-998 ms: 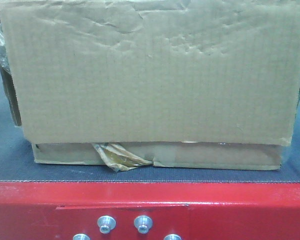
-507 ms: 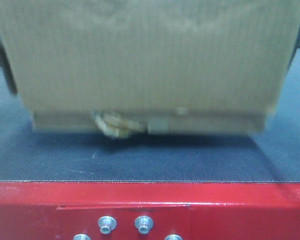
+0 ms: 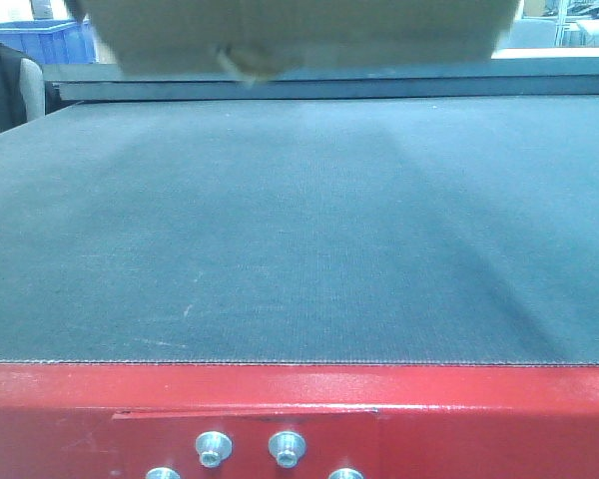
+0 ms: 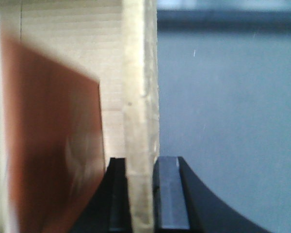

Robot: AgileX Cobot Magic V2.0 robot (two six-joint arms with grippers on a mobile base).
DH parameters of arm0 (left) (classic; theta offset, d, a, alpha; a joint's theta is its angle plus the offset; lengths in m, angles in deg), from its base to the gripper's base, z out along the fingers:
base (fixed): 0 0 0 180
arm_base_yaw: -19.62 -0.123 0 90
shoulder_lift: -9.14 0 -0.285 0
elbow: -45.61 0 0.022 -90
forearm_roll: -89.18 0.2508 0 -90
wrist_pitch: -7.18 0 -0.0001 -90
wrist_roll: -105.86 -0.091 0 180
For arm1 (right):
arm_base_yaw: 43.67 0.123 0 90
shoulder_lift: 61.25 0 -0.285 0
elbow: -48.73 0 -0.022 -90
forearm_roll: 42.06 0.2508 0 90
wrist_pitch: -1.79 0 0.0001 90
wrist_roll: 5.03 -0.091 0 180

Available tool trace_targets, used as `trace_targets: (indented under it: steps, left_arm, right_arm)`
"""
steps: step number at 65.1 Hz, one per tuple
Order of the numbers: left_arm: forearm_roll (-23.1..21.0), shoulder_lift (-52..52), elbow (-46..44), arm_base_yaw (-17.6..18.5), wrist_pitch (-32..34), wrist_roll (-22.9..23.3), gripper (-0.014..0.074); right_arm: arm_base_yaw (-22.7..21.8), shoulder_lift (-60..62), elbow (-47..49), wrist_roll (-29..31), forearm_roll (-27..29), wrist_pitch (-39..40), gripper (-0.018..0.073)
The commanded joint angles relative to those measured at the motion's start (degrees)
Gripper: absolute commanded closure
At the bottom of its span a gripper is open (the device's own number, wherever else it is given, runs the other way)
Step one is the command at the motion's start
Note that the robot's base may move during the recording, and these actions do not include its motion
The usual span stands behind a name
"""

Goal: Stack two boxes on right shelf middle
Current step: 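Lift the stacked boxes off the table with both grippers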

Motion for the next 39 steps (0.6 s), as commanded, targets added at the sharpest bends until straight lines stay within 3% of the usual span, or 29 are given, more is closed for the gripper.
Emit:
trace_targets:
  steps: [1, 18, 39]
  left_arm:
    - [2.84, -0.71, -0.63, 0.13, 2.80, 0.40, 0.0708]
    - [3.34, -0.71, -0.63, -1.52, 7.43, 1.48, 0.0708]
    - [2.29, -0.71, -0.63, -1.51, 9.63, 2.01, 0.0708]
  right_arm:
    - [-0.30, 1.11, 1.20, -1.16, -2.33, 4.90, 0.0713]
    - [-0.41, 0.76, 1.20, -5.26, -5.05, 8.55, 0.0713]
    - [-0.41, -1.04, 1.20, -5.27, -6.13, 8.68, 0.0713]
